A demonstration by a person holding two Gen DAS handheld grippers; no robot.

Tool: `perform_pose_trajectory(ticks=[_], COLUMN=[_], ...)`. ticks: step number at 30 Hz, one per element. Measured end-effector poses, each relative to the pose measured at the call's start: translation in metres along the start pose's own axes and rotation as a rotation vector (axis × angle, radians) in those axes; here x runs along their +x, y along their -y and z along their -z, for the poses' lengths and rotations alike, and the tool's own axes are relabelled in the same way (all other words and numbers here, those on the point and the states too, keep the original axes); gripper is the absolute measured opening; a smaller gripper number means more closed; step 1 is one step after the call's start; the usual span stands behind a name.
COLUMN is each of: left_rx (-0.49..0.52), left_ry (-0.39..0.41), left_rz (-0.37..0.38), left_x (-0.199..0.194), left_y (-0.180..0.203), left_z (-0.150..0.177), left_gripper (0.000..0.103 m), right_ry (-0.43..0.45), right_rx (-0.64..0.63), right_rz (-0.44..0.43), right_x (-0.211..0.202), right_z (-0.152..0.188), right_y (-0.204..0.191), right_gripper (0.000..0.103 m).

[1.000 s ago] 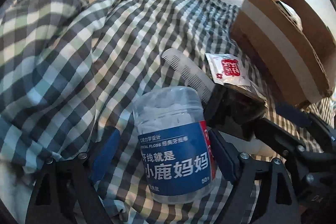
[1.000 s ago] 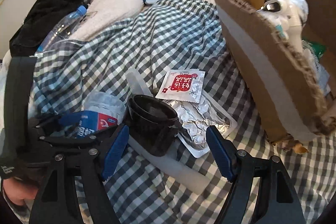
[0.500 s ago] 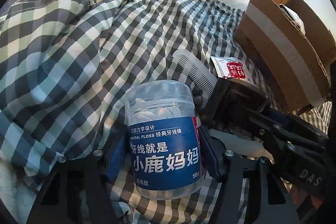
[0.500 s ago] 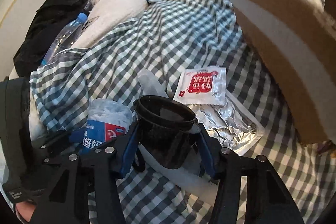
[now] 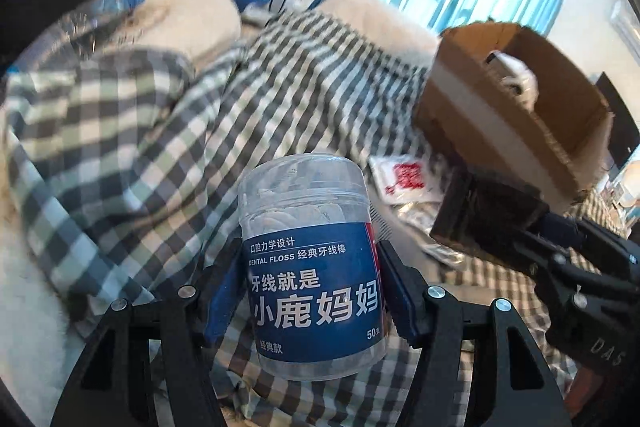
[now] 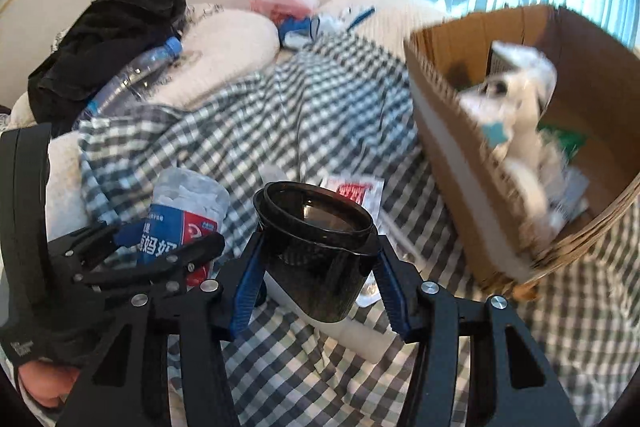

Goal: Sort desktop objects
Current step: 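Grasp the blue floss jar with the left tool while the right grasps the black cup, then carry the floss jar and black cup into the cardboard box and release both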

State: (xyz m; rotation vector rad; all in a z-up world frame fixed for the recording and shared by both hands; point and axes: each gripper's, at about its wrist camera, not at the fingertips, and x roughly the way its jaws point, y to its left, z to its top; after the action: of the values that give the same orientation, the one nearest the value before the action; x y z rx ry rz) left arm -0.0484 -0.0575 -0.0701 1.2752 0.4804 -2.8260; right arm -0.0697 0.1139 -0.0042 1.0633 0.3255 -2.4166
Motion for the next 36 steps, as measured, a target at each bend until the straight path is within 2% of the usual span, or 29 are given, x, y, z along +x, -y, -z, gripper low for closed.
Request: perform_pose_trajectory(ticks=[3,7,10,14,20,28,34,36], left_rx=[0.018,0.016,0.028,0.062,0.093,0.169,0.239,0.241], left_ry=[0.033,0.099,0.149,0.196,0.246,0.282,0.273,0.244], left_rz=[-0.002,0.049,0.058,0.096,0.162,0.222,0.229,0.235], left_x=[-0.009,-0.027,-0.039,-0.048,-0.051,-0.030,0.004,0.023], left_y=[0.009,0.020,0.033,0.059,0.106,0.172,0.218,0.231], left_z=[-0.004,-0.015,-0.025,-0.046,-0.082,-0.118,-0.135,-0.143], left_gripper=[0.066,0.066,0.066,0.066,0.066,0.066,0.066,0.066], right_ry=[0.032,0.071,0.116,0.170,0.224,0.237,0.222,0.228], right_rx=[0.002,0.015,0.033,0.066,0.099,0.138,0.178,0.197], right_rz=[0.002,0.013,0.011,0.017,0.093,0.218,0.274,0.275], right_x=[-0.014,-0.033,-0.053,-0.080,-0.107,-0.099,-0.076,-0.070], right_z=[-0.003,-0.007,-0.014,-0.029,-0.050,-0.078,-0.089,-0.090], right_y=[0.003,0.012,0.023,0.047,0.093,0.161,0.208,0.224], right_gripper=[0.053,0.053,0.053,0.053,0.053,0.053,0.053,0.053])
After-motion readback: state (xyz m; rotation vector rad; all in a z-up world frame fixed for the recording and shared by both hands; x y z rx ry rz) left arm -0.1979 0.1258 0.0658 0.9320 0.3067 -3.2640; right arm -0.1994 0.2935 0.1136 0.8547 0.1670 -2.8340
